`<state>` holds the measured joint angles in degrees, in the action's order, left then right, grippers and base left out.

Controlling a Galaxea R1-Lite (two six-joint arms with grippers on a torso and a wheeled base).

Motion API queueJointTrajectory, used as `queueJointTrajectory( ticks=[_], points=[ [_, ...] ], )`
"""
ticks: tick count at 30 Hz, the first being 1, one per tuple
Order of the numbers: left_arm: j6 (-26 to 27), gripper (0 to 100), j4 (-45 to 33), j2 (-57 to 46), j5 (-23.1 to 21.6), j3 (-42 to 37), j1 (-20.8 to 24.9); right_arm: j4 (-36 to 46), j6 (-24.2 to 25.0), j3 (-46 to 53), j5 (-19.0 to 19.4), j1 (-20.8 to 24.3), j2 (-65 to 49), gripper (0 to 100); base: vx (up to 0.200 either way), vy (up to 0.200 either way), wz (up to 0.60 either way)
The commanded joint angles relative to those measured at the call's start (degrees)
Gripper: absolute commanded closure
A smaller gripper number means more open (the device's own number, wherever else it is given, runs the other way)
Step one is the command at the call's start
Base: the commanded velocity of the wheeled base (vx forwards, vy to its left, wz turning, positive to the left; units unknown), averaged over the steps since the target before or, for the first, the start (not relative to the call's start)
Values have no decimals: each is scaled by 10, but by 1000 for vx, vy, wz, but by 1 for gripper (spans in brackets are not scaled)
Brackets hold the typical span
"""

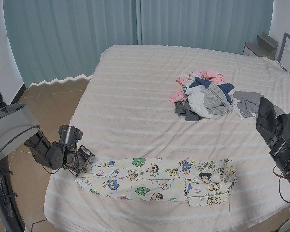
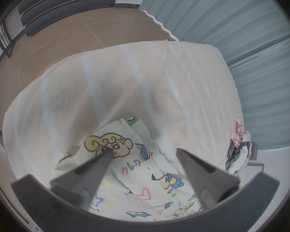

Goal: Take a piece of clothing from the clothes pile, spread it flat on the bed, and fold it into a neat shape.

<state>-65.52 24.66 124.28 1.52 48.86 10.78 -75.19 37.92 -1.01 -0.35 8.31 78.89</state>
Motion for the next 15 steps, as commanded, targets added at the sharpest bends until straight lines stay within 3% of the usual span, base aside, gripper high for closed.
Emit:
queueJointTrajectory(
  ticks=[1,15],
  points=[
    [2,100,-4,2,1,2,0,3,0,10,0,1,-3,0,0,0,0],
    [25,100,-19,-21,-4,3,-19,9,0,10,0,1,-4,0,0,0,0]
  ],
)
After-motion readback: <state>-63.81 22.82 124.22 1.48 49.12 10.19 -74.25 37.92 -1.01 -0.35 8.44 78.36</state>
